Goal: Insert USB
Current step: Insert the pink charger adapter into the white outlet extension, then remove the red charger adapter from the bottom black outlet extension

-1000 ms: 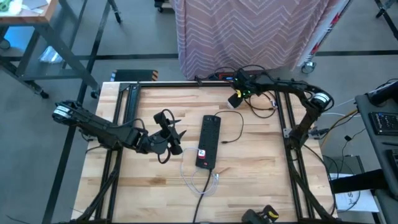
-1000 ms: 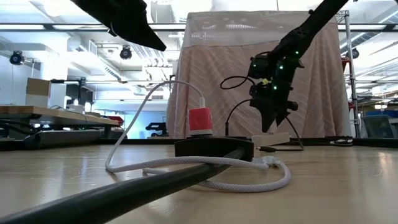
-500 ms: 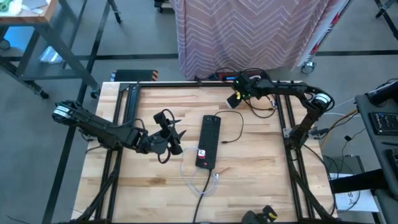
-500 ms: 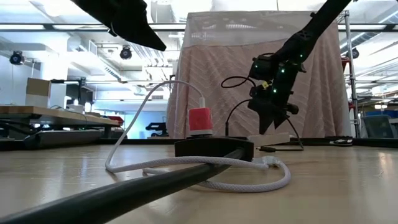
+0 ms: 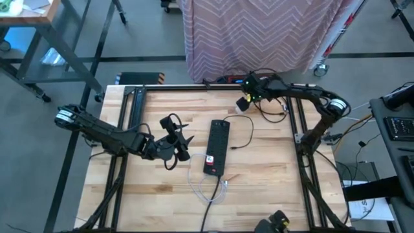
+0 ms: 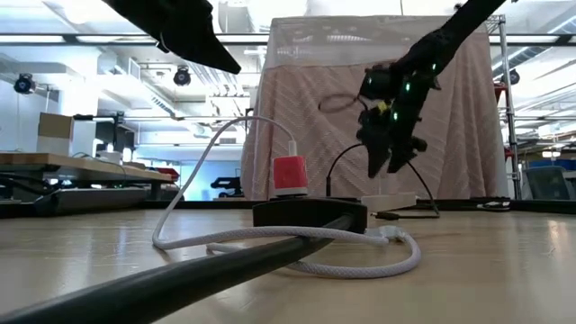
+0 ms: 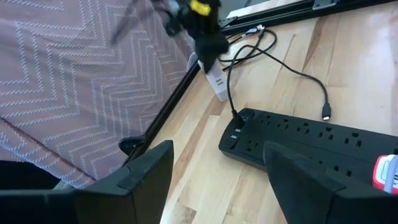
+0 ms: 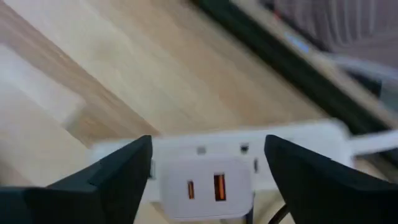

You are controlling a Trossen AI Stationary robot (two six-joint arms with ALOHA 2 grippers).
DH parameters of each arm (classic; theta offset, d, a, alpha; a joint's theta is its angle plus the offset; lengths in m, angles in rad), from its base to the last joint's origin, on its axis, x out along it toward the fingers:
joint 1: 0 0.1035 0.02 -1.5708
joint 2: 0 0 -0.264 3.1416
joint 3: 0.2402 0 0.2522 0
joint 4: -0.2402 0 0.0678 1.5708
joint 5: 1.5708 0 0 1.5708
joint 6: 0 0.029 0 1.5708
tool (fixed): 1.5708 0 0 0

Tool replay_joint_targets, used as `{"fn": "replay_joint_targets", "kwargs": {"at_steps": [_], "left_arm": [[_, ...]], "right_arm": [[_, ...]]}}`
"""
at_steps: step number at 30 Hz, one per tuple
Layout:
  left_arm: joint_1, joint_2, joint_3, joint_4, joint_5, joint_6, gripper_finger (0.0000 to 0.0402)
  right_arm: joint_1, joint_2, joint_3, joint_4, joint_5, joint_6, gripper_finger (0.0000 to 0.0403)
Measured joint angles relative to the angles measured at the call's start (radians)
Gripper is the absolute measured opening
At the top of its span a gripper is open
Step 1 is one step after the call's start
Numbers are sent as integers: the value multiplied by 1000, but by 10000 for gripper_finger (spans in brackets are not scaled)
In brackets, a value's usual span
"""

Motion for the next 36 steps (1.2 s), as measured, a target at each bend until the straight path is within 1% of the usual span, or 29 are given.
{"fn": "replay_joint_targets", "kwargs": {"at_steps": [3, 7, 10, 15, 18, 20, 24, 27, 30, 33, 36], "left_arm": [[0, 0, 0, 1, 0, 0, 240], [-1, 0, 0, 1, 0, -7, 241], [-7, -4, 0, 1, 0, -7, 239], [-14, -11, 0, 1, 0, -7, 234], [-15, -12, 5, -2, 5, -8, 231], [-15, -13, 12, 3, 30, -12, 229], [-21, -13, 28, 2, 52, -13, 224], [-25, -13, 35, 2, 53, -13, 220], [-35, -13, 35, 1, 53, -17, 217], [-52, -12, 35, -18, 64, -17, 215], [-61, -12, 35, -29, 142, -5, 216]], "right_arm": [[0, -49, 6, -41, 5, -12, 319], [-4, -124, 7, -127, 8, -30, 315], [-12, -173, -15, -217, 12, -34, 307], [-18, -236, -83, -300, 13, -28, 293], [-18, -241, -139, -291, 12, 3, 283], [-20, -230, -180, -276, 12, 13, 274], [-23, -187, -251, -180, 12, 46, 253], [-27, -152, -274, -89, 12, 72, 232], [-20, -131, -276, -80, -3, 75, 208], [10, -151, -275, -91, -17, 61, 186], [54, -208, -275, -126, 15, 40, 166]]}}
